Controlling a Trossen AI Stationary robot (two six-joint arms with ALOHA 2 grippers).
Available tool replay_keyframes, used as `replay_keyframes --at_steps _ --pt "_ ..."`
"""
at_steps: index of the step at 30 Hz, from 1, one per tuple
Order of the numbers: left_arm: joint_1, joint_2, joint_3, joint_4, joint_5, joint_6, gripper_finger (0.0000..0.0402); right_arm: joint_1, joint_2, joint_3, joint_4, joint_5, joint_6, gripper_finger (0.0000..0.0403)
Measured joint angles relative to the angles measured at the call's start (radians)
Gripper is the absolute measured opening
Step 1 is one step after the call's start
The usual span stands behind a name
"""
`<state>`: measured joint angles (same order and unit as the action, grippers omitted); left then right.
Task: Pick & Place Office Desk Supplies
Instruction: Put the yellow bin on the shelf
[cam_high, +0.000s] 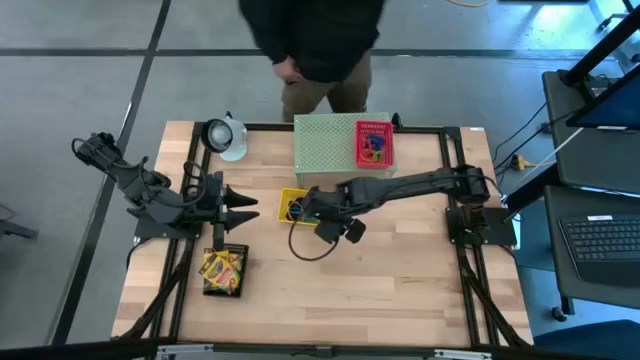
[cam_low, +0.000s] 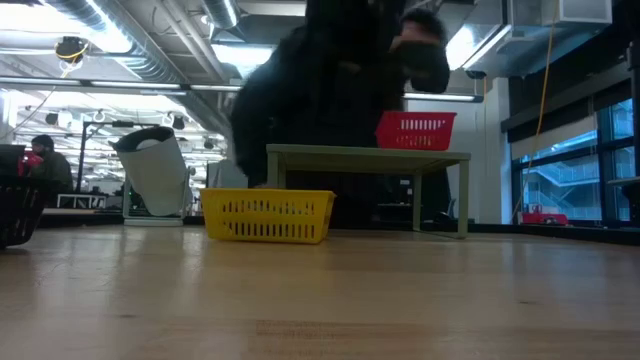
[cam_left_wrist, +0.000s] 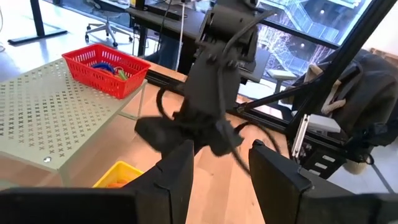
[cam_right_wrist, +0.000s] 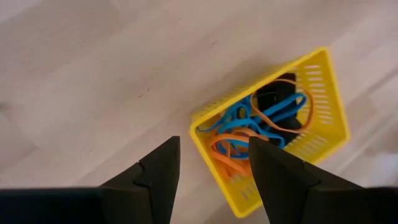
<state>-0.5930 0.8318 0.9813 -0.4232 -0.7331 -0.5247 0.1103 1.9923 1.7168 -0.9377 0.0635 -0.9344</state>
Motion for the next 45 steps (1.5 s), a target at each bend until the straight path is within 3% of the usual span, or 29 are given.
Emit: replay_keyframes --at_steps 7,19,31,36,45 --pt "0.000 0.000 0.000 -0.001 0.017 0.032 0.0148 -0.050 0.071 0.000 0.032 0.000 -0.038 0.0186" --pt "0.000 0.000 0.000 -0.013 0.046 0.031 0.0148 -0.133 0.112 0.000 0.013 0.004 -0.027 0.0136" --pt "0.000 0.003 0.000 -0.025 0.049 0.015 0.0148 -0.139 0.115 -0.066 0.002 0.008 -0.072 0.0141" --pt "0.000 0.003 0.000 -0.025 0.053 0.014 0.0148 -0.128 0.115 -0.071 0.049 0.056 -0.069 0.0141" --pt "0.000 0.003 0.000 -0.024 0.053 0.012 0.0148 -0.128 0.145 -0.071 0.085 -0.001 -0.069 0.0136"
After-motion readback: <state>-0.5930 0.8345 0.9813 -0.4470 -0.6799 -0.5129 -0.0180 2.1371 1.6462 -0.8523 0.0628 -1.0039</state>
